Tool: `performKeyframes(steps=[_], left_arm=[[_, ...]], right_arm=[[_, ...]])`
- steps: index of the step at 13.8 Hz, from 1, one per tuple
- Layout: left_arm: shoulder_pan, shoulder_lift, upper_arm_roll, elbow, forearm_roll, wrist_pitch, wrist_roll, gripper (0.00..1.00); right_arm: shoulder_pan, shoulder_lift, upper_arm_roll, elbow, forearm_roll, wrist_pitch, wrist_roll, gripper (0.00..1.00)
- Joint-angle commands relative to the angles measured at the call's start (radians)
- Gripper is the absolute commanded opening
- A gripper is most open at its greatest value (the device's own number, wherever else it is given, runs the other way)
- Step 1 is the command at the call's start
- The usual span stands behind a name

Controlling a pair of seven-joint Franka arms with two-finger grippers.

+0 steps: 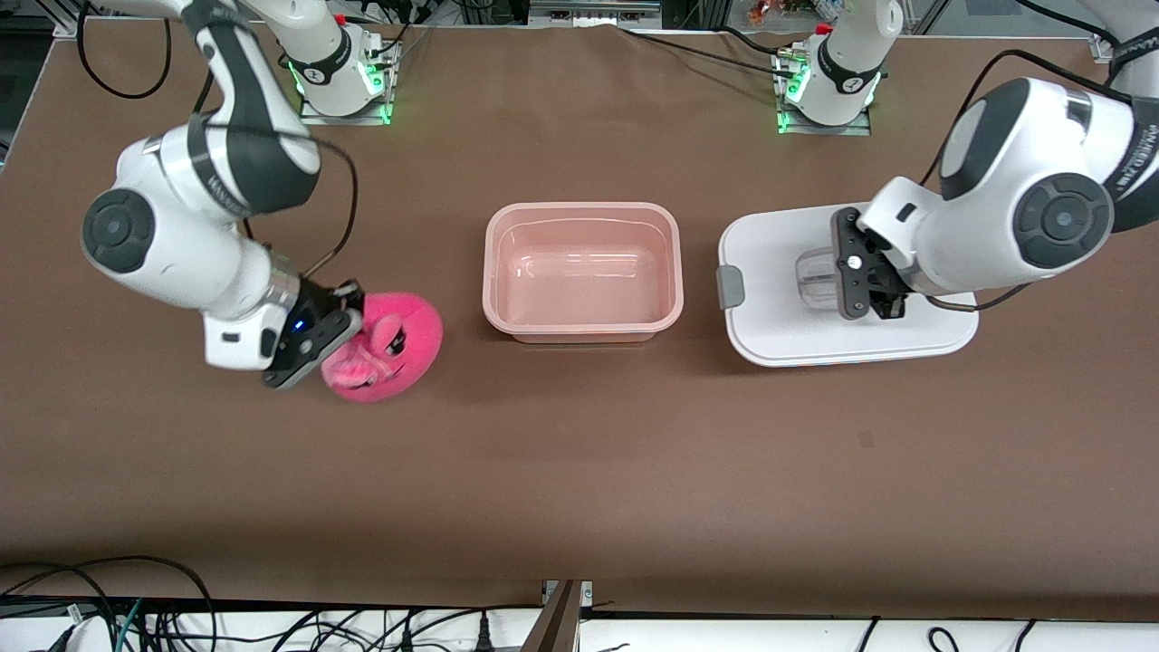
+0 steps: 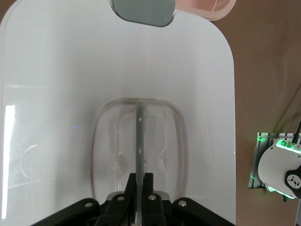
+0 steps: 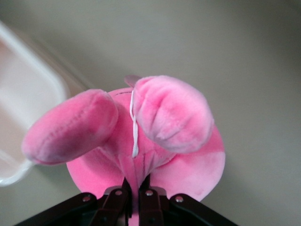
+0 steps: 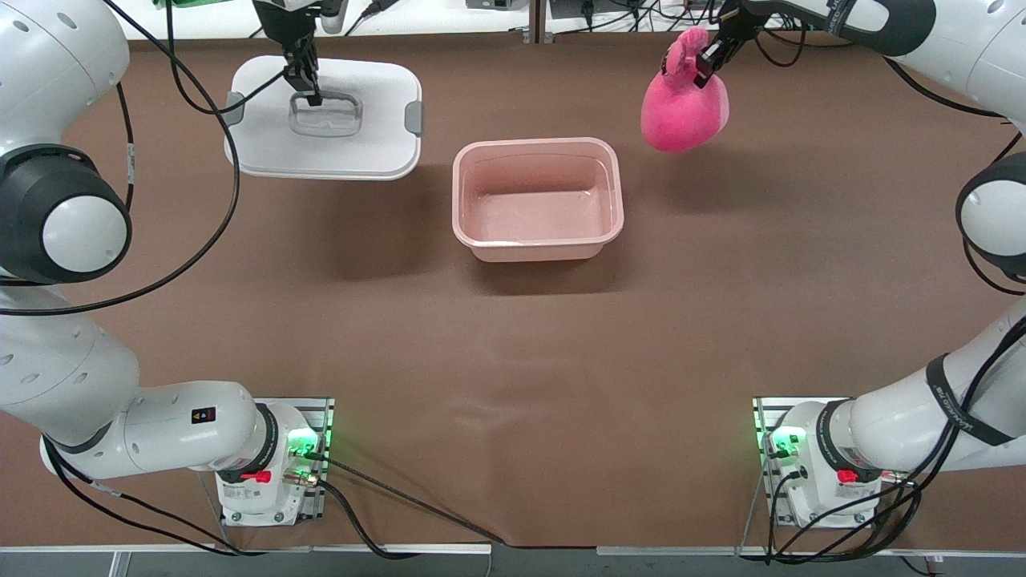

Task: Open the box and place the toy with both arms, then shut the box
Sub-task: 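Carry the pink toy into the pink box with the right gripper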

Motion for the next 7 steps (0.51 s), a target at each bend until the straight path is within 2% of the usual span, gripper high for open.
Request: performKeyframes(steps=[1, 3, 7], left_arm=[[0.009, 0.004, -0.014, 0.017, 0.018, -0.021, 0.046, 0.00], [0.009, 0.006, -0.014, 0.017, 0.018, -0.021, 0.046, 0.00], [0.009, 0.007, -0.014, 0.017, 0.018, -0.019, 0.046, 0.00]], right_arm=[[-0.008, -0.018, 0.103, 0.060, -0.054, -0.134, -0.018, 0.00], [-0.006, -0.018, 0.178, 0.089, -0.108, -0.214, -0.012, 0.00], [0.107, 0.012, 0.191, 0.089, -0.193, -0.204, 0.028, 0.00]])
